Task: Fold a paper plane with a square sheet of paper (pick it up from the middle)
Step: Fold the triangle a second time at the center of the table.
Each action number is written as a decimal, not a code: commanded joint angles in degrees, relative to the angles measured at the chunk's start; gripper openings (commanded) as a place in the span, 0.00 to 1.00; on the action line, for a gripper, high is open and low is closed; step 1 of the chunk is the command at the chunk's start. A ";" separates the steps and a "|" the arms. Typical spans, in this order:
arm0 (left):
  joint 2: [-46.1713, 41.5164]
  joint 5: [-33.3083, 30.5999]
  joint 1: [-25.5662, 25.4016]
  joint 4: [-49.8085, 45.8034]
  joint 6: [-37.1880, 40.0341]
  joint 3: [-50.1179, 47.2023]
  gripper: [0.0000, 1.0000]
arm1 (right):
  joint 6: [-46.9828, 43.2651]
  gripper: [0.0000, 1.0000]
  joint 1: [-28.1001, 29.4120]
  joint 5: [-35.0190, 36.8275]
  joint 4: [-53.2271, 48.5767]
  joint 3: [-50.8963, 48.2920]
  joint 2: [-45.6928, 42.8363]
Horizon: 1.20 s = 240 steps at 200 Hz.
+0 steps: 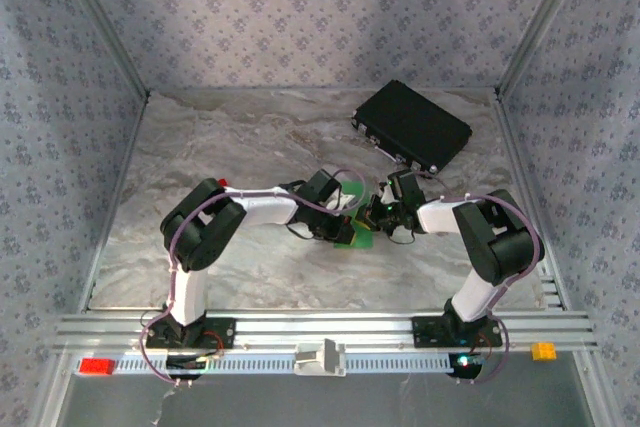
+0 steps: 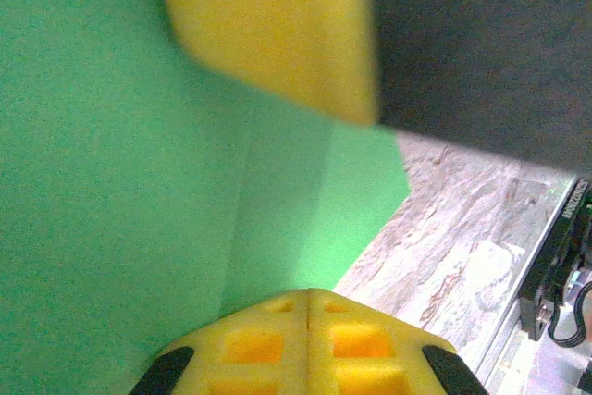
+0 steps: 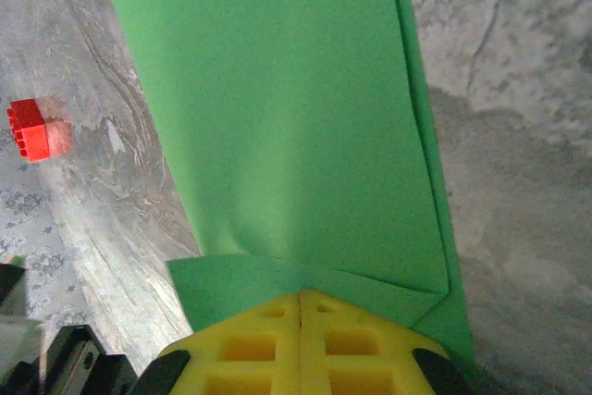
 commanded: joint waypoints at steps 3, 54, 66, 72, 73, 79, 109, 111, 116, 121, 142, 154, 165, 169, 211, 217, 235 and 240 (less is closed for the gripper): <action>0.06 0.15 0.53 1.92 -0.54 -1.18 0.06 | 0.19 0.00 -0.70 3.01 -4.20 -1.47 1.64; -0.98 1.78 0.95 5.43 -2.91 -3.05 0.06 | 0.19 0.00 -0.68 3.02 -4.32 -1.62 1.63; -2.05 1.87 0.97 5.88 -3.06 -3.12 0.07 | 0.17 0.00 -0.63 3.06 -4.32 -1.67 1.55; -2.67 1.89 0.97 5.98 -3.03 -2.89 0.08 | 0.19 0.00 -0.65 3.09 -4.40 -1.68 1.47; -2.76 1.85 0.93 6.03 -3.03 -2.87 0.08 | 0.20 0.00 -0.68 3.13 -4.40 -1.70 1.47; -3.37 1.82 0.94 6.06 -2.86 -2.75 0.08 | 0.12 0.00 -0.63 3.14 -4.40 -1.68 1.35; -4.23 -0.31 0.95 4.95 -1.74 -1.62 0.09 | 0.15 0.00 -0.67 3.18 -4.58 -1.48 1.19; -4.18 -0.47 0.98 4.89 -1.65 -1.56 0.09 | 0.19 0.00 -0.66 3.20 -4.54 -1.52 1.18; -3.81 -0.63 0.99 4.72 -1.46 -1.34 0.09 | 0.13 0.00 -0.65 3.25 -4.56 -1.55 1.17; -3.31 -0.65 0.98 4.53 -1.37 -1.06 0.09 | 0.14 0.00 -0.71 3.24 -4.56 -1.58 1.16; -1.22 -0.94 1.04 3.58 -1.02 0.02 0.08 | 0.20 0.00 -0.64 3.09 -4.57 -1.54 1.27; -0.52 -1.60 1.05 3.26 -0.92 0.02 0.08 | 0.13 0.00 -0.69 3.13 -4.46 -1.51 1.28; -0.05 -2.02 1.12 3.05 -0.76 -0.05 0.07 | 0.13 0.00 -0.67 3.14 -4.49 -1.50 1.19; 0.03 -2.30 1.22 3.00 -0.68 -0.06 0.07 | 0.17 0.00 -0.55 3.09 -4.51 -1.58 1.17; -0.55 -2.03 2.07 5.31 -2.36 -2.43 0.06 | 0.18 0.00 -0.66 3.34 -4.49 -1.78 1.30; -0.66 -1.72 2.23 6.08 -3.01 -3.06 0.06 | 0.11 0.00 -0.68 3.31 -4.47 -1.71 1.30; -1.23 -0.58 2.72 8.98 -5.32 -5.61 0.06 | 0.03 0.00 -0.67 3.36 -4.49 -1.73 1.53; -1.49 -0.48 2.78 9.81 -6.06 -6.32 0.06 | -0.02 0.00 -0.64 3.36 -4.49 -1.73 1.60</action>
